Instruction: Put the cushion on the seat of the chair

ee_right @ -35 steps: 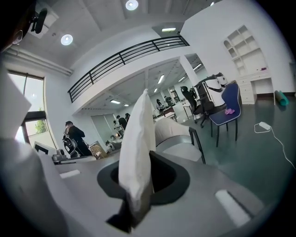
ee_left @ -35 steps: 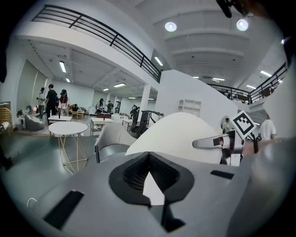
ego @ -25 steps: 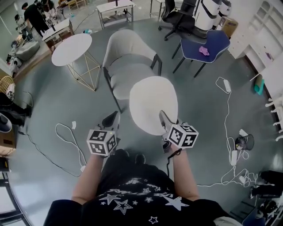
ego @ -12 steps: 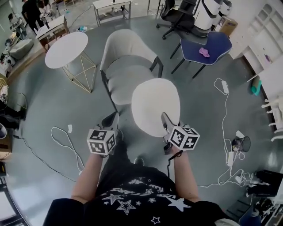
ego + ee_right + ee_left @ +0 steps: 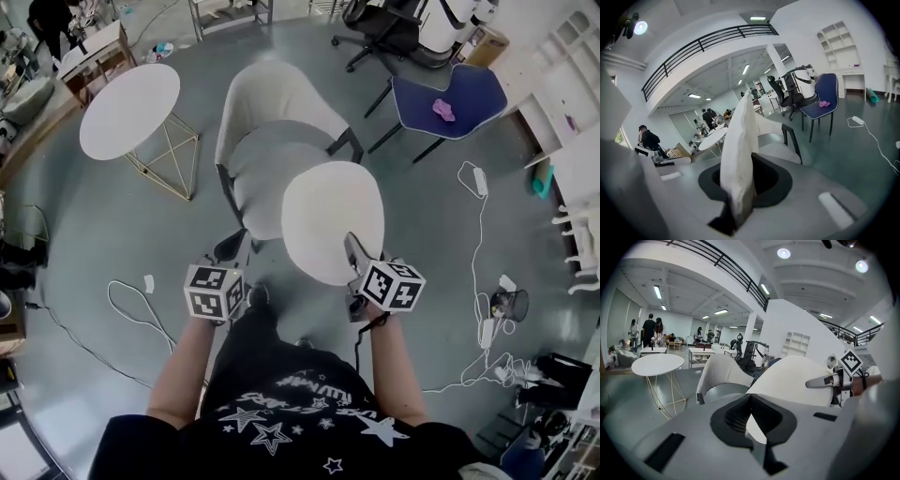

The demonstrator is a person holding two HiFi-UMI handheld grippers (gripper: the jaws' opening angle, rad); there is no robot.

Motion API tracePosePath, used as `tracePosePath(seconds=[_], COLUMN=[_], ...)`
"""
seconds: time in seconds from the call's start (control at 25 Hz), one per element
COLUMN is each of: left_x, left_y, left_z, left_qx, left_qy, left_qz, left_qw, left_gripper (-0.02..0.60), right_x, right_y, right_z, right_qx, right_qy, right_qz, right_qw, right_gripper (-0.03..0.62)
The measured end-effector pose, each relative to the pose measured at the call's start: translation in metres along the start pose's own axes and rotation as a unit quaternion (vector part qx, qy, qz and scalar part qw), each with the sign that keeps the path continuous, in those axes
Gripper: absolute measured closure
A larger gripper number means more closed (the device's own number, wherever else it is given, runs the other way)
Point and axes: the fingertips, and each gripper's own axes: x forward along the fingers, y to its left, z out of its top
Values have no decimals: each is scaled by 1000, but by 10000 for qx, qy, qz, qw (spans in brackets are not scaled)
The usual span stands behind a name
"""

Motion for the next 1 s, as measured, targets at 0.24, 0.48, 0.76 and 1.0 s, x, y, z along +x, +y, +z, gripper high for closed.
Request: tracePosePath(seconds=[0.24, 0.48, 0.76, 1.0], left_x=[19, 36, 57, 68], left_y=[53, 84, 111, 125], left_z=[5, 4, -1, -16], left_qx=[-144, -191, -183, -413], left_qy=[229, 363, 505, 630], left_qz=[9, -160, -236, -35], left_qw=[9996, 9990, 9983, 9972], left_gripper=[574, 574, 574, 574], right_x=[46, 79, 116, 156], right_y=[15, 24, 32, 34], right_z=[7, 10, -1, -10], right_qx=[61, 168, 167, 286], right_qy=[228, 344, 620, 873], right_qz=[-142, -384, -397, -81], right_qw=[9996, 9985, 9971, 9957], right_gripper=[537, 537, 537, 537])
